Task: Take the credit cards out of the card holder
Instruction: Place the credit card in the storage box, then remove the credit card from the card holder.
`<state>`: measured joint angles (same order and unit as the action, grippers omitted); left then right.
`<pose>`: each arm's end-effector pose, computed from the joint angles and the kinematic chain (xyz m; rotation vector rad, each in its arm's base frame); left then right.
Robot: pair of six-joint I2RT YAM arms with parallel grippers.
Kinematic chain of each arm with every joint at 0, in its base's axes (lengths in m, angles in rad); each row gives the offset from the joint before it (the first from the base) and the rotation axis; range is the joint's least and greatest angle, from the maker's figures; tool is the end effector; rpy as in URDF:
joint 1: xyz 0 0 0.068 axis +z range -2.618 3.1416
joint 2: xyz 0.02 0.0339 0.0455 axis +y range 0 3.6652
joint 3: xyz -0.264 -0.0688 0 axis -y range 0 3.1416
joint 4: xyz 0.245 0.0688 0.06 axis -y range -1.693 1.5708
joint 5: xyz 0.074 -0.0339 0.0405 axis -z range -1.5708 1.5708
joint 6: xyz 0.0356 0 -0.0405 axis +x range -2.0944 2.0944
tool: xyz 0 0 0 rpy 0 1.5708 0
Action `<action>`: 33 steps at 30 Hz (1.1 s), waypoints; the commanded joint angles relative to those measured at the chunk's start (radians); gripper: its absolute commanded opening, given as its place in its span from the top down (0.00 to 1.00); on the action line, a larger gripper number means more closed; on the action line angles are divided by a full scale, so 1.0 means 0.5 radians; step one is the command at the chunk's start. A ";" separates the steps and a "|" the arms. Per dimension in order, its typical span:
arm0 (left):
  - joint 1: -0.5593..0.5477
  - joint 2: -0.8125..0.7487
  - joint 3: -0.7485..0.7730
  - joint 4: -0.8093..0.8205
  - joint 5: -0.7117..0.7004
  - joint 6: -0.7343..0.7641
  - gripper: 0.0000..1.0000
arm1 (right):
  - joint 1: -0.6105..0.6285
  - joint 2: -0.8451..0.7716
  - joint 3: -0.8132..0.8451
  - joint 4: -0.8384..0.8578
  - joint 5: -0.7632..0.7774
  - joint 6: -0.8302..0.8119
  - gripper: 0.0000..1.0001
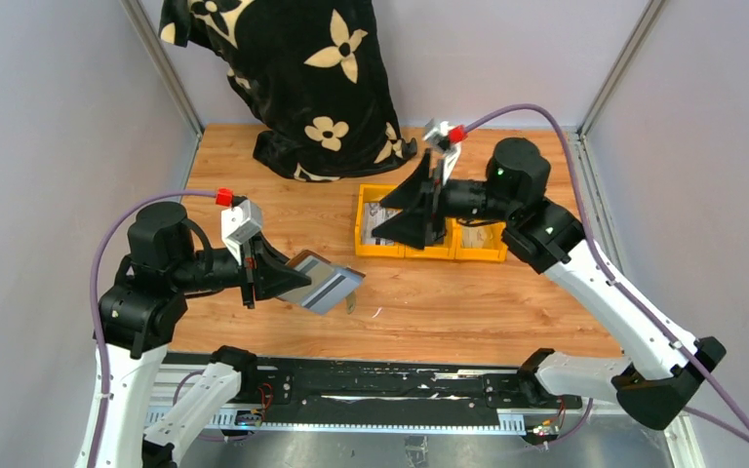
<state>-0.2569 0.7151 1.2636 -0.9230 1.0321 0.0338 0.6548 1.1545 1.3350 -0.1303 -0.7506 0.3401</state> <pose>0.0738 -0.0510 0.4318 0.9409 1.6654 -1.1412 0.1783 0.1675 0.4630 -0.8883 1.4486 1.3312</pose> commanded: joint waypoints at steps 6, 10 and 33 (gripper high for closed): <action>-0.005 0.009 -0.028 0.024 0.225 -0.055 1.00 | 0.662 0.242 0.332 -0.248 -0.290 -0.321 0.29; -0.005 -0.013 -0.052 0.027 0.249 -0.112 1.00 | 0.772 0.361 0.444 -0.339 -0.233 -0.378 0.37; -0.005 -0.084 -0.101 0.026 0.359 -0.155 0.60 | 0.754 0.379 0.416 -0.126 0.018 -0.135 1.00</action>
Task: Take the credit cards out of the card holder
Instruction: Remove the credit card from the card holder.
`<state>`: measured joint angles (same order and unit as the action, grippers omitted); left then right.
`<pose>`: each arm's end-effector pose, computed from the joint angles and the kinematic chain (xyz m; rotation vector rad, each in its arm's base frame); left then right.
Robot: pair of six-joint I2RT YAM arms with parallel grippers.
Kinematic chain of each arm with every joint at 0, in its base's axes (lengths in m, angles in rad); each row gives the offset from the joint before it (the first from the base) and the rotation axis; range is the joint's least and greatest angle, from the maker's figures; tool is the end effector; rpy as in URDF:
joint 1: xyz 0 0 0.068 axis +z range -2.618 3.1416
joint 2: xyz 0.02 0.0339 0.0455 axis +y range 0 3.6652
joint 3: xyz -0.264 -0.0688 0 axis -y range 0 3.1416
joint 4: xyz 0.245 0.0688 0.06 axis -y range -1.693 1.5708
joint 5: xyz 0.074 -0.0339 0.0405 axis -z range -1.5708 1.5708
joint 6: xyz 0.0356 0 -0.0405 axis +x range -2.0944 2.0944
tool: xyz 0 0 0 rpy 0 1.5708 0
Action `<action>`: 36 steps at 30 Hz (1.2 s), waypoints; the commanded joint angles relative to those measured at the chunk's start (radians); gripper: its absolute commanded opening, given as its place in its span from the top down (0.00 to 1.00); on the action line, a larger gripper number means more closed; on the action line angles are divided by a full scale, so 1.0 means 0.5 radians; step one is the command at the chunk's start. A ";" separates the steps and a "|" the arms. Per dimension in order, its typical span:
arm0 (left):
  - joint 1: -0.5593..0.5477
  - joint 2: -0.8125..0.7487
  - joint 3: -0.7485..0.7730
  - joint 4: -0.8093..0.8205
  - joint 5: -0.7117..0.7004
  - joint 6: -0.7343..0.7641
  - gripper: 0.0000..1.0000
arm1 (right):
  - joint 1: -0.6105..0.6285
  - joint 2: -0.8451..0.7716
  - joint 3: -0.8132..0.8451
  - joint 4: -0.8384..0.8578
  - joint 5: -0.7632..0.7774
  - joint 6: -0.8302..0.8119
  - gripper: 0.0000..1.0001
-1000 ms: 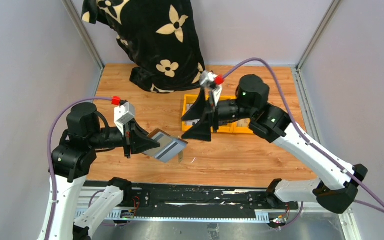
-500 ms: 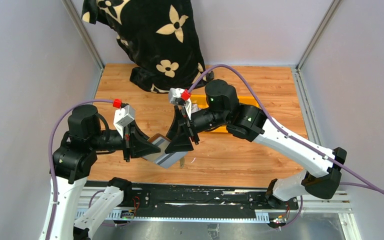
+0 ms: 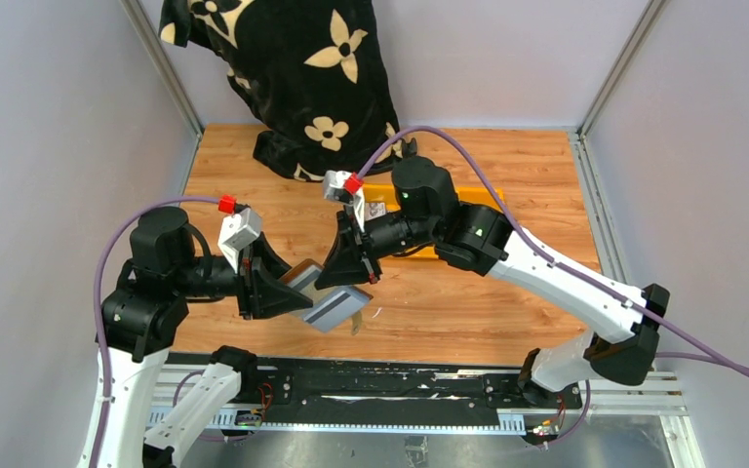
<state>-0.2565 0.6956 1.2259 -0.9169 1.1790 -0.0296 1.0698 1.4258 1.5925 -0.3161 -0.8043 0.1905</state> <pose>0.0685 -0.0520 0.4253 0.9804 1.6498 -1.3265 0.1269 0.2852 0.4599 -1.3942 1.3798 1.5672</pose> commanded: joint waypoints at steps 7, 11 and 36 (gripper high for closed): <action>-0.005 -0.075 -0.002 0.007 -0.019 -0.006 0.60 | -0.133 -0.469 -0.629 0.943 0.274 0.488 1.00; -0.005 -0.084 0.023 0.148 -0.166 -0.121 0.80 | -0.125 -0.534 -0.830 1.215 0.268 0.657 1.00; -0.008 -0.023 -0.026 -0.137 -0.001 0.158 1.00 | 0.078 0.484 1.081 -1.558 0.151 -0.870 0.52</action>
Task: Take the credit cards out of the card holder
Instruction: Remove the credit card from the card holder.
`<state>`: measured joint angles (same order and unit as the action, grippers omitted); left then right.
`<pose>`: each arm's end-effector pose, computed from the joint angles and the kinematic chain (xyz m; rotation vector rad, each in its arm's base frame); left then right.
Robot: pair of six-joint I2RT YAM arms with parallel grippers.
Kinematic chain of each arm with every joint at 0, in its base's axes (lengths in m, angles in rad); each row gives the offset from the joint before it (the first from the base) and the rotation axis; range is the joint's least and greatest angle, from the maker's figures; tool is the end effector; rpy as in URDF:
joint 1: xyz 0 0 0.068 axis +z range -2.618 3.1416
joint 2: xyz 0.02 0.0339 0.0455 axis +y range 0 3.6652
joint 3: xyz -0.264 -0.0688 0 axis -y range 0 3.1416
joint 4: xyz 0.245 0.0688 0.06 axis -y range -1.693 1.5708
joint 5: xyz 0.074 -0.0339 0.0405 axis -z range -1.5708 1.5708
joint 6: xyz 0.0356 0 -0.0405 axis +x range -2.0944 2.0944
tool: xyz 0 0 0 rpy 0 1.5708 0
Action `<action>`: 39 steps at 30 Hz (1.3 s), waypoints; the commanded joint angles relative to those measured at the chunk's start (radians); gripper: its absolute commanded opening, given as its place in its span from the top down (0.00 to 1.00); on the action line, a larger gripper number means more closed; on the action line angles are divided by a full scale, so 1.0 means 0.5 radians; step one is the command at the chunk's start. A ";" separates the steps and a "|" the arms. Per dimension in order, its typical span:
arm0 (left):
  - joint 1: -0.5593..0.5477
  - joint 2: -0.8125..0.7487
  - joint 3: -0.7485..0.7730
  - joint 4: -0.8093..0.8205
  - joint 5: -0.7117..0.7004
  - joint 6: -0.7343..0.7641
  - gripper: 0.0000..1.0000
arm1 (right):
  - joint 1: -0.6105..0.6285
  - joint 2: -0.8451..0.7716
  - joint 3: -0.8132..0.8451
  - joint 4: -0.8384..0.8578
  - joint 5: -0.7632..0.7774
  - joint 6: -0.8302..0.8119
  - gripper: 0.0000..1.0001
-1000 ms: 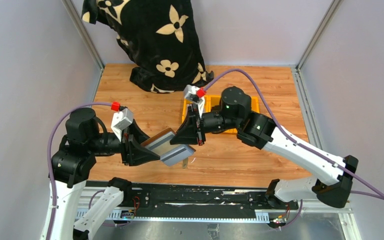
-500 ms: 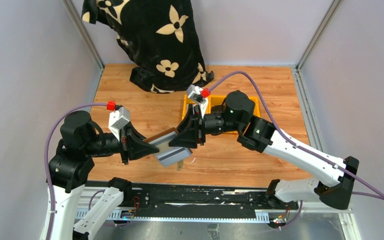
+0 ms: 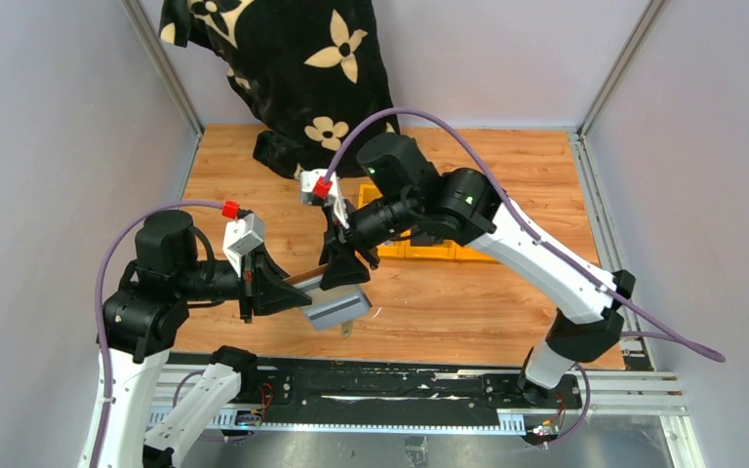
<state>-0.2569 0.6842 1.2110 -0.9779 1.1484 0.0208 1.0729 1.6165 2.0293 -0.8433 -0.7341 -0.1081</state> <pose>0.0660 -0.0509 0.4168 0.9770 1.6905 -1.2959 0.1336 0.2958 0.4886 -1.5835 1.4418 1.3267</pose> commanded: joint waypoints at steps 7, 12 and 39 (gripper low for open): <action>-0.008 -0.018 0.006 -0.022 0.012 0.081 0.90 | 0.110 0.182 0.372 -0.474 0.062 -0.247 0.98; -0.008 -0.066 0.022 -0.030 -0.138 0.109 0.57 | 0.092 -0.168 -0.144 0.241 0.202 0.041 1.00; -0.008 -0.209 -0.011 0.336 -0.183 -0.263 1.00 | 0.177 -0.791 -1.618 2.173 0.225 0.988 0.67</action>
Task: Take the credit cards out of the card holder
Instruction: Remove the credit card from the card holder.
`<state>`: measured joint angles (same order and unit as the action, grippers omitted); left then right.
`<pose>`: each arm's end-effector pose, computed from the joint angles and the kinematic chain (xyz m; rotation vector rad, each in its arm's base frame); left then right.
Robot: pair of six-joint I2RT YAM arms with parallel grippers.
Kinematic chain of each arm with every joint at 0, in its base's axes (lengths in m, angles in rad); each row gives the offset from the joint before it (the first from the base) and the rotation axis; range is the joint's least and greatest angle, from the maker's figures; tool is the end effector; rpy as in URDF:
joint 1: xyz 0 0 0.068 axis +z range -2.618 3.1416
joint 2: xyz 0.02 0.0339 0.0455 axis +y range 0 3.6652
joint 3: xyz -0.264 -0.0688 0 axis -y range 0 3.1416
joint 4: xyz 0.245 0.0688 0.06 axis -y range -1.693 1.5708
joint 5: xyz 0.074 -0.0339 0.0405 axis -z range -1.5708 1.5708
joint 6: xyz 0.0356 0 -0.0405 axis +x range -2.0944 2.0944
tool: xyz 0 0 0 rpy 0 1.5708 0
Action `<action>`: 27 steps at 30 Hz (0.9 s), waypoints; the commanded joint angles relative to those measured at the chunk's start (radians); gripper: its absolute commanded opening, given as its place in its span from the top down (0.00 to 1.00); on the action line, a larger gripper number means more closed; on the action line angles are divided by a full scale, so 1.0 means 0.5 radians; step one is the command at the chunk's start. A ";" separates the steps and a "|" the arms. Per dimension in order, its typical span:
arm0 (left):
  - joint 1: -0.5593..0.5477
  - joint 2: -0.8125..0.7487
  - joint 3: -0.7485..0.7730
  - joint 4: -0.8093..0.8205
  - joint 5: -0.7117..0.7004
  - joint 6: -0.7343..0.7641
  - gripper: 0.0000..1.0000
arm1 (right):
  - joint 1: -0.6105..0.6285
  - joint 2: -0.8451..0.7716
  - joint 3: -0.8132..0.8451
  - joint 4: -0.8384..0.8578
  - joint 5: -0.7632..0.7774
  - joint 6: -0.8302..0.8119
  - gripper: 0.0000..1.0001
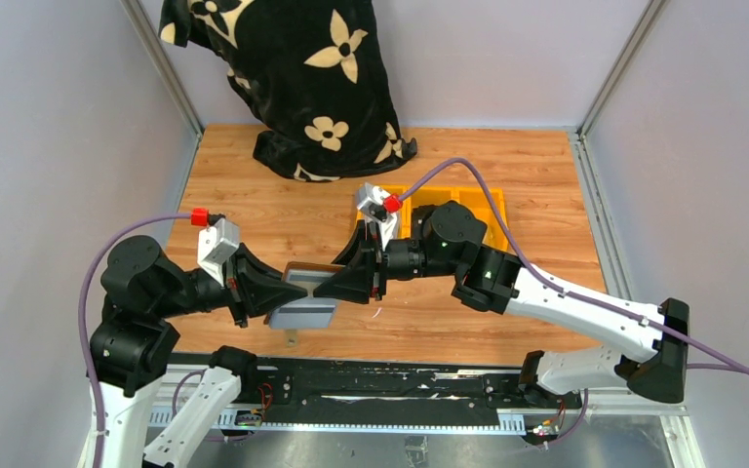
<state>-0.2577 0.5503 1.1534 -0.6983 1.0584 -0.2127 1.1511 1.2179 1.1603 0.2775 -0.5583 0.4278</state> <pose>0.0441 -0.0437 0.4312 0.8643 1.5409 -1.2177 0.0963 0.2620 0.4298 -1.0439 1.2262 1.6497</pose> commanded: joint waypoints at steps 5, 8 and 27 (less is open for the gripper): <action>-0.006 0.107 0.117 -0.393 0.119 0.354 1.00 | 0.003 0.169 0.607 -1.055 -0.377 -0.627 0.50; -0.005 0.104 0.083 -0.401 0.184 0.351 1.00 | 0.001 0.301 0.885 -1.500 -0.444 -0.836 0.43; -0.005 0.115 0.118 -0.409 0.170 0.336 0.47 | -0.031 0.653 1.557 -2.122 -0.360 -1.148 1.00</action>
<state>-0.2577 0.6064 1.1942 -0.9009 1.1469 -0.0391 1.1507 1.6024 1.9591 -0.8074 -0.7765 -0.1562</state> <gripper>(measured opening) 0.264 0.044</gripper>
